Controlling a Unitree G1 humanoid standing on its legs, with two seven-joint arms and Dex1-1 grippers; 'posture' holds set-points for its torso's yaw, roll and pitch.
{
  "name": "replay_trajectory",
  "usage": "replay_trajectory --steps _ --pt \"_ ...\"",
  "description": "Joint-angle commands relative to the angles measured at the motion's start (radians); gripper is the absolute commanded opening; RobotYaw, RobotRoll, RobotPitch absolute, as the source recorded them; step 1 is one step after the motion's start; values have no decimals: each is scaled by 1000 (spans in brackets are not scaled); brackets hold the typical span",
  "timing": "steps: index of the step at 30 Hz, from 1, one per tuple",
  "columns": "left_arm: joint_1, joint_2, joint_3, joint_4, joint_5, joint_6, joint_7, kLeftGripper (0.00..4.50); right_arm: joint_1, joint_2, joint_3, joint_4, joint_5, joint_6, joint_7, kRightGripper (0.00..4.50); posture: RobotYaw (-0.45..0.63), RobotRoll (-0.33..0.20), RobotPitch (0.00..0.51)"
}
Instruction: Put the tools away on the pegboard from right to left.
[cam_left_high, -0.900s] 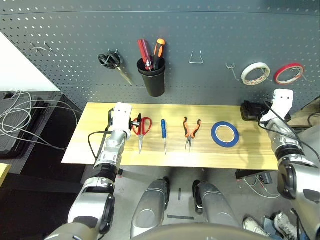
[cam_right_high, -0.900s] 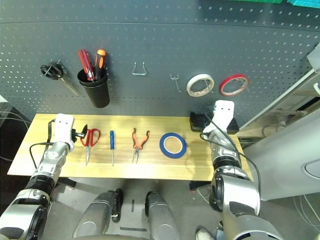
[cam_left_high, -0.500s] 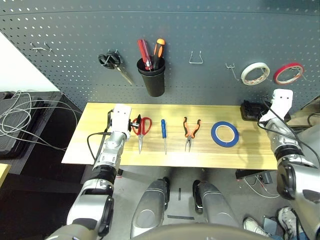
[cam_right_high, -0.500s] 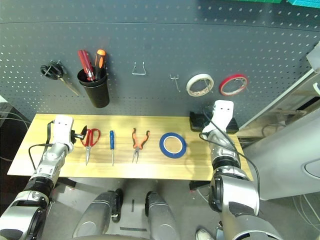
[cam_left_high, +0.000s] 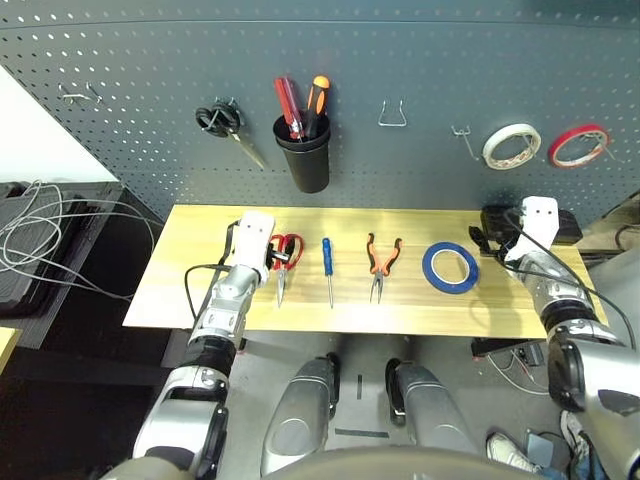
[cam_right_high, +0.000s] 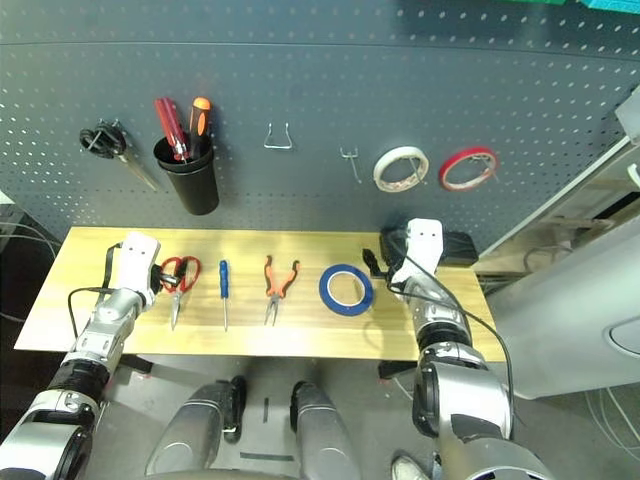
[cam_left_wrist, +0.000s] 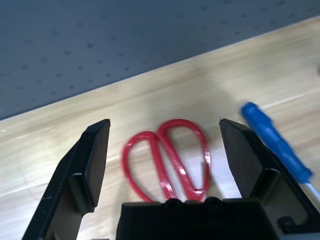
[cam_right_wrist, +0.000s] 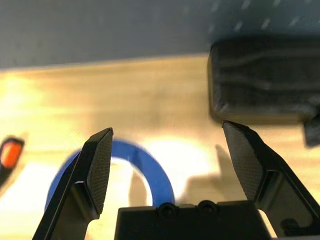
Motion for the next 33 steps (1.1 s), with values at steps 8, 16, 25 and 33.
replay_trajectory --steps 8,16,25,33 --pt "74 -23 -71 -100 26 51 -49 4470 85 15 24 -65 -9 94 2 4500 49 0 315" --pt "107 -18 -77 -153 20 71 -78 4470 103 32 40 -96 -19 121 -6 4500 55 0 339" --pt "154 -8 -163 -235 23 -6 -222 4470 83 50 45 -101 -11 126 1 4500 71 0 340" --pt "172 -5 -217 -269 41 -29 -268 4470 74 55 57 -90 -18 131 2 4500 80 0 335"
